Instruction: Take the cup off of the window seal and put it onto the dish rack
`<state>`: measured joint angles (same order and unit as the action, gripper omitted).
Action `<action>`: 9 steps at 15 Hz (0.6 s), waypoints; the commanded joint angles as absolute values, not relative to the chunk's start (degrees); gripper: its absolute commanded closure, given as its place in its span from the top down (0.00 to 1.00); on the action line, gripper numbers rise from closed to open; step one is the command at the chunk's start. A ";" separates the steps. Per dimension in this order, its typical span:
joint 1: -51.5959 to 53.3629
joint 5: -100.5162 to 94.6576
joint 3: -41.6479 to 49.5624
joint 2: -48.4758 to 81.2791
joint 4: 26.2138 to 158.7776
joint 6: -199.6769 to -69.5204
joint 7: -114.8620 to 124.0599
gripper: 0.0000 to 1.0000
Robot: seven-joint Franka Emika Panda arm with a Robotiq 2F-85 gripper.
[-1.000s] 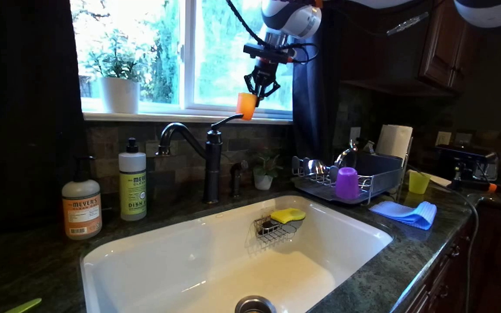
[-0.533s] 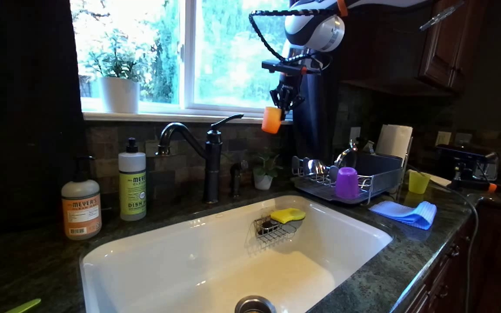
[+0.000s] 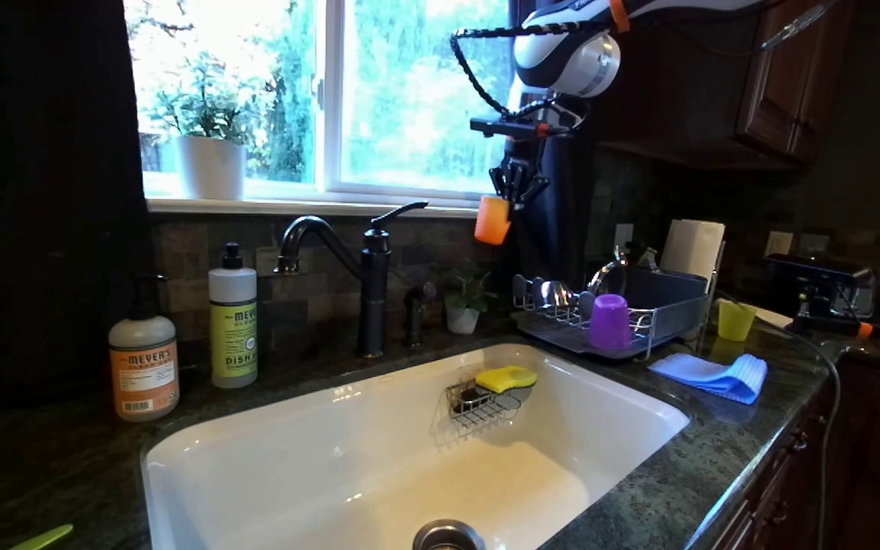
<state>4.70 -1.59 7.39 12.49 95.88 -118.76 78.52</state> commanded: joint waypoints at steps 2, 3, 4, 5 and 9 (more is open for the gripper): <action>2.75 -6.43 8.00 8.08 100.76 -109.24 85.40 0.01; 2.42 -7.44 8.11 6.40 102.72 -107.04 87.56 0.01; 2.01 -7.95 8.05 5.08 104.29 -104.66 89.49 0.01; 1.65 -8.57 7.93 3.20 106.68 -102.82 91.98 0.01; -0.63 -12.62 7.52 -5.10 117.29 -101.99 103.49 0.01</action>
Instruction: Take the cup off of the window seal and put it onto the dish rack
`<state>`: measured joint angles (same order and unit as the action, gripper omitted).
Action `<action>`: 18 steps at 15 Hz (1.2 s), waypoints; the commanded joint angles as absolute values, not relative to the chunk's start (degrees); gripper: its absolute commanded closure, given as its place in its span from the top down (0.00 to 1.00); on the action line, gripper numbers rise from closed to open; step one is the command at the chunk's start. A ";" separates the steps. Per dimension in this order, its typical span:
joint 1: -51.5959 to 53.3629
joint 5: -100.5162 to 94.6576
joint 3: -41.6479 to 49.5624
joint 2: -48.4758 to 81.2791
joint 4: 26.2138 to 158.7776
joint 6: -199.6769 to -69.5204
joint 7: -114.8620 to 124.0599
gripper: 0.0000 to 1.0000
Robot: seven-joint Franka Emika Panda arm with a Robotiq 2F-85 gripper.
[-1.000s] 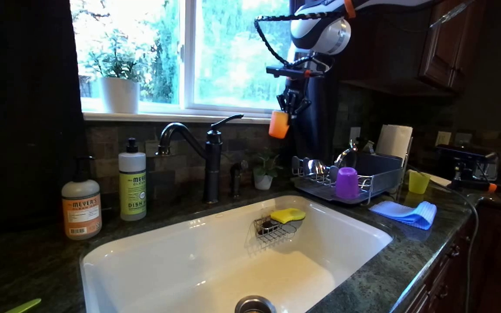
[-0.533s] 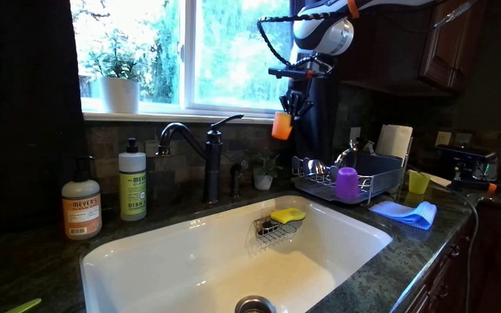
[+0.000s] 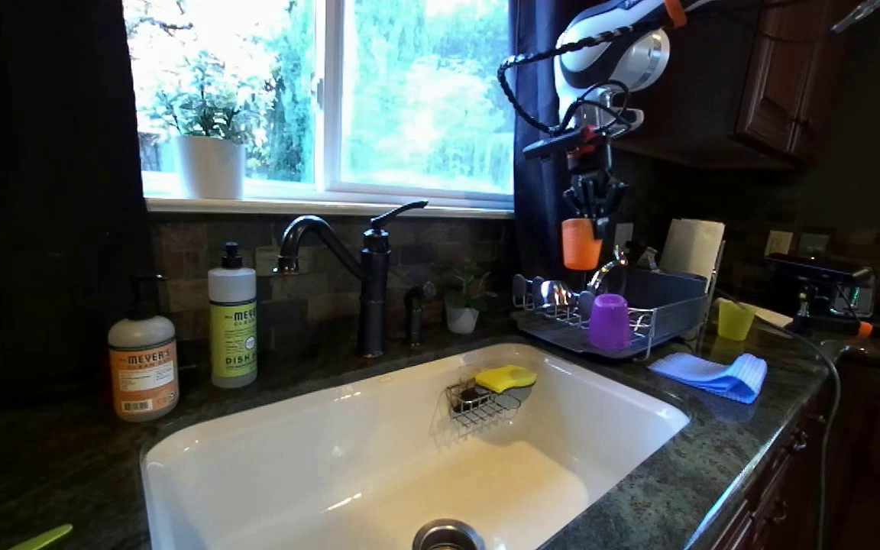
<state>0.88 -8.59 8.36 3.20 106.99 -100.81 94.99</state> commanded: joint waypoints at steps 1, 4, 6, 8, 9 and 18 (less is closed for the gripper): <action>-1.53 -13.90 7.46 -6.90 119.69 -102.10 105.99 0.01; -4.73 -19.21 7.31 -9.41 122.49 -102.97 112.41 0.01; -6.76 -21.90 7.45 -9.39 121.68 -103.78 115.56 0.01; -7.02 -19.63 7.13 -8.05 120.00 -102.63 111.88 0.06; -7.58 -19.63 7.25 -8.20 119.92 -103.93 111.92 0.06; -9.62 -25.52 8.08 -3.38 120.21 -109.35 114.06 0.01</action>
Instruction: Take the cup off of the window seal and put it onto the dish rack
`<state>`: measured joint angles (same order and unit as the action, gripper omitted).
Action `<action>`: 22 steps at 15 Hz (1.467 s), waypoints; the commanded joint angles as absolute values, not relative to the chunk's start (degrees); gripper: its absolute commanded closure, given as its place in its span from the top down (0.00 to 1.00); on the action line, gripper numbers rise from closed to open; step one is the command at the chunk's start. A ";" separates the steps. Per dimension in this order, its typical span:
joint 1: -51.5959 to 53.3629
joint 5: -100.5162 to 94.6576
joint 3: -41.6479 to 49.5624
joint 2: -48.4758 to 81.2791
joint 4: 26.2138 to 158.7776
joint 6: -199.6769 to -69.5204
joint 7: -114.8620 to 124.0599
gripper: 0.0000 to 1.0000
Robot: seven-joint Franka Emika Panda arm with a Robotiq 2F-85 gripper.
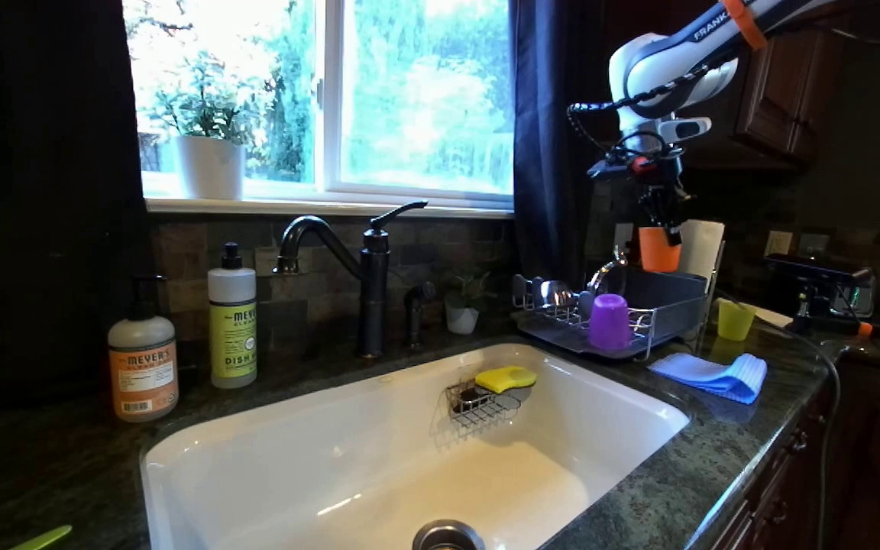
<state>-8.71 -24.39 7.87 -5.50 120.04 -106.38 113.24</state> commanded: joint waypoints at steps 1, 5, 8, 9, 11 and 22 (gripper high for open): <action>-9.74 -25.06 8.32 -2.41 120.24 -111.08 113.42 0.01; -9.67 -22.87 8.96 1.64 119.63 -118.68 111.55 0.01; -9.60 -21.35 9.24 3.65 119.78 -122.00 110.64 0.01; -9.47 -20.21 9.21 4.09 119.87 -122.66 110.51 0.01; -8.92 -18.85 8.91 4.91 120.19 -123.24 110.73 0.01; -7.70 -15.13 9.36 11.14 118.91 -123.73 109.93 0.01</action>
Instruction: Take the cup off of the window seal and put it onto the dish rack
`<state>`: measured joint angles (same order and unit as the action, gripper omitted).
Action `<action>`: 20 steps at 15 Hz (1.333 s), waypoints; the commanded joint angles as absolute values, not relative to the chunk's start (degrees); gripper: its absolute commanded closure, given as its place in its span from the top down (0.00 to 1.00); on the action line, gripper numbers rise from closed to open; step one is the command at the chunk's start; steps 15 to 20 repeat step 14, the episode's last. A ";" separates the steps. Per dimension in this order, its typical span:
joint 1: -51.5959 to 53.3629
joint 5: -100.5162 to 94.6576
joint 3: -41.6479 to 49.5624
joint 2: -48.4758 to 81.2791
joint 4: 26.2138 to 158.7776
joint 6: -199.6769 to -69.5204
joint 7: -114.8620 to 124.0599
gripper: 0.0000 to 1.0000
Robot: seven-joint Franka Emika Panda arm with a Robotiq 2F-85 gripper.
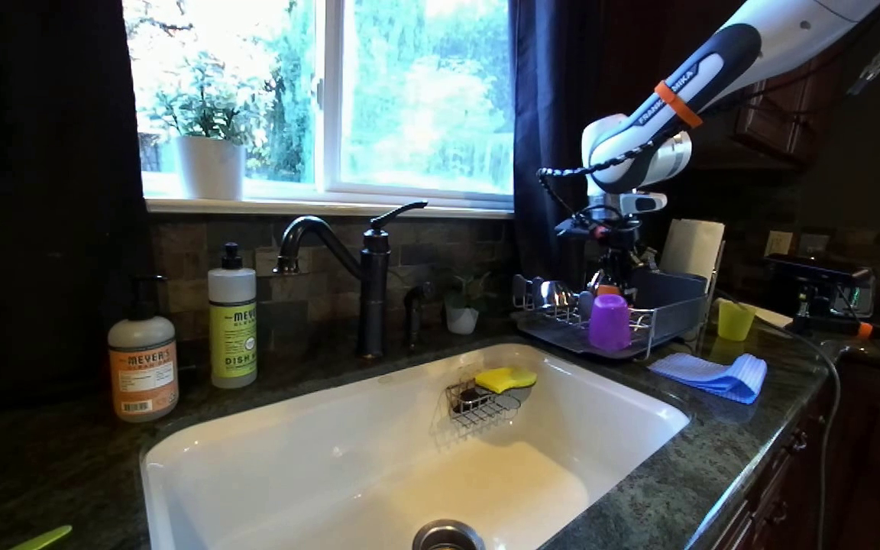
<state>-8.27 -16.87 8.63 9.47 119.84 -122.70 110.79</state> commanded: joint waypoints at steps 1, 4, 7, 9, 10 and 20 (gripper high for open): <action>-7.72 -15.04 9.57 10.91 118.93 -123.37 110.17 0.31; -8.18 -13.87 10.40 7.47 119.73 -122.14 110.26 0.45; -8.50 -13.16 10.98 0.73 121.67 -119.85 109.06 0.67; -8.52 -12.87 10.60 -4.68 122.65 -117.49 106.56 0.83; -8.47 -13.46 10.19 -6.93 122.75 -116.25 105.01 0.89; -9.36 -14.32 8.44 -8.05 120.45 -116.31 100.63 0.95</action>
